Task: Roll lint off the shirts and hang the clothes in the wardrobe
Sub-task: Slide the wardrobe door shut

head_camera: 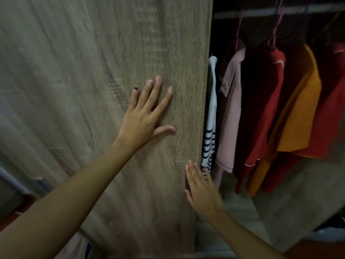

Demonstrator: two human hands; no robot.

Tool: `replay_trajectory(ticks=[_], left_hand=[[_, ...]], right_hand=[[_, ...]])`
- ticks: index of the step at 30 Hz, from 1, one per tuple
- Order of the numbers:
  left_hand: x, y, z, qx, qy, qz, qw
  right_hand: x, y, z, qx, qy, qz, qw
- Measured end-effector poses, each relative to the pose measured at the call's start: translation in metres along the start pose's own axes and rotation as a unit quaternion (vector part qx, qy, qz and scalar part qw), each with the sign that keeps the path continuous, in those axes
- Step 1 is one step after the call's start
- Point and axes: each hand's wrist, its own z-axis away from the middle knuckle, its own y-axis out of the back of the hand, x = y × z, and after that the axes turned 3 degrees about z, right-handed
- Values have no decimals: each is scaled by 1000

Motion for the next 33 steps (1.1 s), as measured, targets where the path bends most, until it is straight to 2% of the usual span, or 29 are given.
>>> replay_trajectory(ticks=[9, 14, 18, 23, 33], left_hand=[[27, 0, -16, 20, -5, 19, 1000], [53, 1, -31, 32, -12, 34, 999], [79, 0, -45, 42, -17, 57, 997], [117, 2, -67, 40, -22, 80, 996], [208, 7, -121, 52, -31, 112, 992]], right_hand=[[19, -3, 10, 34, -23, 5, 999], [33, -1, 21, 30, -69, -27, 997], [48, 11, 28, 68, -110, -76, 989], [88, 44, 11, 130, -146, -84, 977], [171, 47, 31, 143, -217, -92, 961]])
